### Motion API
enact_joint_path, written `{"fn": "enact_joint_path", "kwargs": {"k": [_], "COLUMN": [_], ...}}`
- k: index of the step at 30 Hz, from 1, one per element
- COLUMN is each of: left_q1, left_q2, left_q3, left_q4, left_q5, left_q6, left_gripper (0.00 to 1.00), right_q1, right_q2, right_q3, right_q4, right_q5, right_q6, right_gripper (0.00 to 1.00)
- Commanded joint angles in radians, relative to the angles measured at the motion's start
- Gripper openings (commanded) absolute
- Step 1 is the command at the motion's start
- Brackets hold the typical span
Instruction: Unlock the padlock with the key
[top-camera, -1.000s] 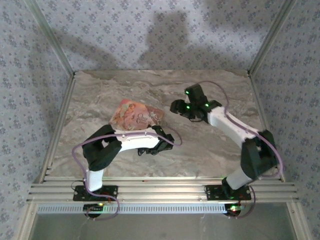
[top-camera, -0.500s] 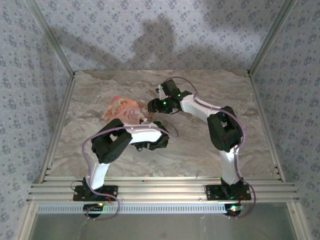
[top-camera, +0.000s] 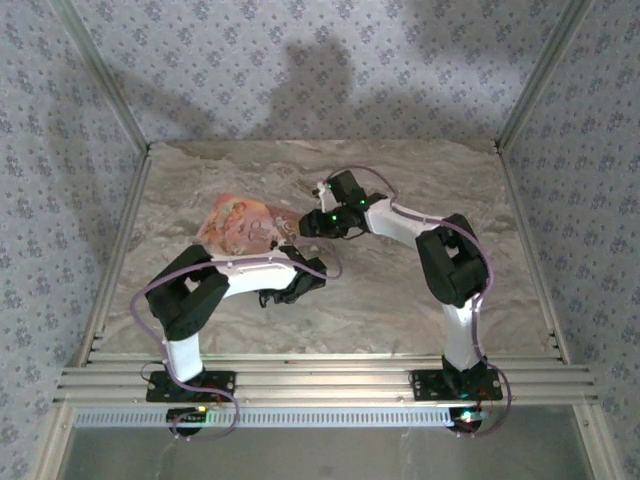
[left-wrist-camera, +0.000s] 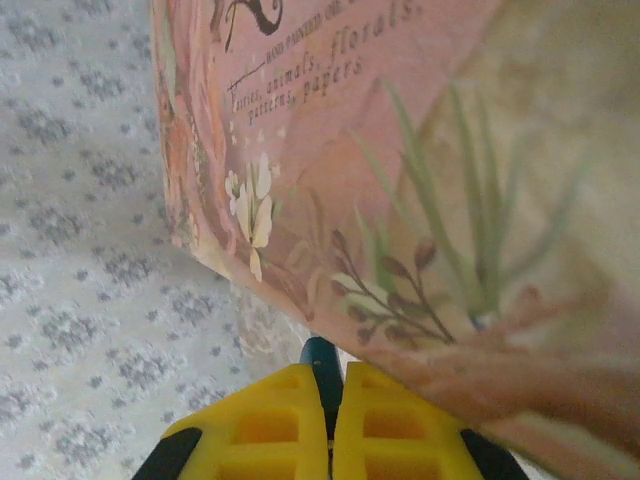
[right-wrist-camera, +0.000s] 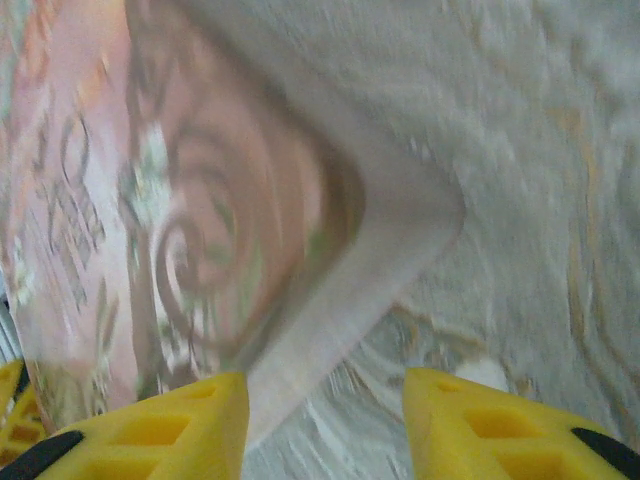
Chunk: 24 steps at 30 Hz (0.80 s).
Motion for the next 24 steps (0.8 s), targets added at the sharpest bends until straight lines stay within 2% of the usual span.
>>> {"fn": "enact_joint_path", "kwargs": {"k": [1, 5, 9, 13, 17, 20, 24], "left_q1": [-0.052, -0.119, -0.197, -0.288, -0.372, -0.420, -0.421], "left_q2": [-0.014, 0.003, 0.052, 0.122, 0.157, 0.142, 0.111], "left_q3": [0.005, 0.031, 0.092, 0.162, 0.186, 0.160, 0.155], "left_q4": [0.154, 0.269, 0.373, 0.439, 0.475, 0.461, 0.262], "left_q5": [-0.023, -0.029, -0.020, -0.028, -0.035, -0.026, -0.006], "left_q6": [0.147, 0.274, 0.395, 0.464, 0.477, 0.438, 0.269], "left_gripper": [0.00, 0.00, 0.00, 0.00, 0.00, 0.00, 0.00], "right_q1": [0.000, -0.018, -0.058, -0.178, -0.313, -0.350, -0.338], "right_q2": [-0.084, -0.264, -0.514, -0.840, -1.117, -1.155, -1.066], "right_q3": [-0.130, -0.358, -0.558, -0.682, -0.681, -0.605, -0.533], "right_q4": [0.007, 0.056, 0.007, -0.185, -0.319, -0.398, -0.394], "right_q5": [-0.019, 0.006, 0.089, 0.193, 0.224, 0.237, 0.221], "right_q6": [-0.011, 0.015, 0.056, 0.137, 0.157, 0.145, 0.139], "right_gripper": [0.44, 0.42, 0.42, 0.43, 0.46, 0.47, 0.48]}}
